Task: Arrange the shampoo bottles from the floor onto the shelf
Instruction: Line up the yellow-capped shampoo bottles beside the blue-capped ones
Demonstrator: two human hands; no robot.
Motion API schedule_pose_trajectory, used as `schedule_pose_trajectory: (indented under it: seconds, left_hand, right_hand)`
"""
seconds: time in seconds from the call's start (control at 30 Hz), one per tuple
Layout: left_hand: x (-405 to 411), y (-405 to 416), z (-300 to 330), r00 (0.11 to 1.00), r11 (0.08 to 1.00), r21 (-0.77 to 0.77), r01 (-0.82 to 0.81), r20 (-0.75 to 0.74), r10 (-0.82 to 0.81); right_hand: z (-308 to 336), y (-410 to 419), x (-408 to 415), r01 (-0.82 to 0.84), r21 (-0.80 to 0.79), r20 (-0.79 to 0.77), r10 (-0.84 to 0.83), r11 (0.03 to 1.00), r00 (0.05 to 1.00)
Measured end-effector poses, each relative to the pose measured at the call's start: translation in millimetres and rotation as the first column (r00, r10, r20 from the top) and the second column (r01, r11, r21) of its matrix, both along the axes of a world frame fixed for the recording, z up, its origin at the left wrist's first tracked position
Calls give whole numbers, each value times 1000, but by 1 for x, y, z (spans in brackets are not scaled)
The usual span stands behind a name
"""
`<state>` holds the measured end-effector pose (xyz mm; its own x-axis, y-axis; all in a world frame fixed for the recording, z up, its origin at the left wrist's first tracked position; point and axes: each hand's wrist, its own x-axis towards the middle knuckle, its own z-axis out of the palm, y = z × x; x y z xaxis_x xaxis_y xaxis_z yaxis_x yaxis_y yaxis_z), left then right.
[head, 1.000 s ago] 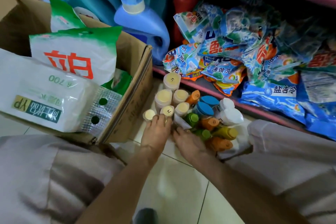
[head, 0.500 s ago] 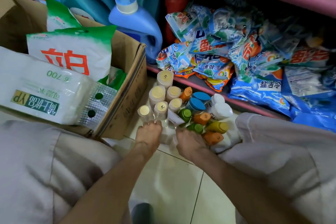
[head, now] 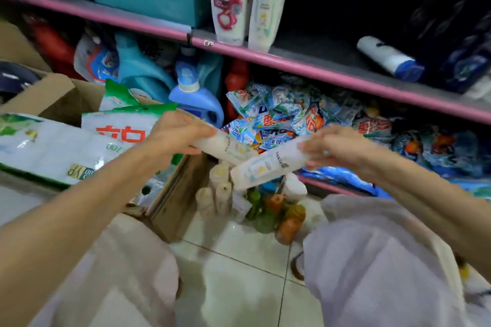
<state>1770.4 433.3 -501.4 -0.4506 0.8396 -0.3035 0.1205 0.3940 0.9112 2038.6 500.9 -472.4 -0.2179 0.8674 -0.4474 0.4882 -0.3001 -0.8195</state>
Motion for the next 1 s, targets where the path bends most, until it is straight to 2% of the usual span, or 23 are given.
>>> schedule_pose_trajectory:
  seconds: [0.07, 0.17, 0.27, 0.33, 0.43, 0.5, 0.67, 0.7, 0.77, 0.8, 0.87, 0.9, 0.93, 0.97, 1.0]
  left_hand:
    - [-4, 3, 28, 990, 994, 94, -48, 139, 35]
    - [-1, 9, 59, 933, 964, 183, -191, 340, 120]
    - [5, 16, 73, 850, 944, 193, -267, 509, 136]
    - [10, 21, 76, 805, 943, 187, -274, 581, 118]
    - [20, 26, 77, 763, 946, 176, -273, 639, 102]
    - [24, 29, 79, 760, 943, 179, -281, 642, 104]
    - [33, 31, 85, 828, 944, 238, -227, 558, 58]
    - [35, 30, 86, 840, 941, 263, -212, 542, 38]
    - [39, 31, 90, 871, 931, 317, -184, 492, 5]
    - [41, 32, 92, 892, 924, 343, -171, 452, -3]
    - [47, 34, 98, 937, 910, 392, -138, 351, -9]
    - [50, 34, 102, 952, 903, 416, -112, 304, -22]
    - [54, 35, 105, 963, 895, 439, -78, 265, -46]
    - [59, 36, 108, 969, 887, 460, -40, 234, -78]
    - [64, 36, 111, 970, 878, 479, -5, 216, -112]
  right_hand:
    - [37, 8, 20, 149, -31, -170, -152, 988, 974]
    - [75, 22, 46, 341, -47, -368, -333, 939, 868]
    - [91, 36, 64, 484, -86, -490, -459, 871, 741]
    - [95, 42, 70, 536, -175, -546, -534, 826, 645]
    - [94, 53, 72, 586, -321, -604, -638, 744, 478]
    - [94, 62, 69, 616, -364, -612, -678, 698, 406]
    - [92, 85, 57, 635, -505, -628, -754, 584, 193]
    - [91, 88, 53, 643, -498, -637, -748, 582, 185]
    - [86, 86, 42, 651, -408, -644, -707, 640, 291]
    - [83, 79, 33, 617, -340, -640, -655, 710, 401]
    - [73, 56, 14, 433, -109, -560, -416, 895, 717]
    - [67, 42, 5, 257, 101, -431, -191, 961, 882]
    - [62, 29, -4, 16, 313, -223, 57, 949, 973]
    - [57, 18, -13, -212, 449, -19, 246, 868, 969]
    - [51, 8, -22, -350, 505, 101, 349, 789, 932]
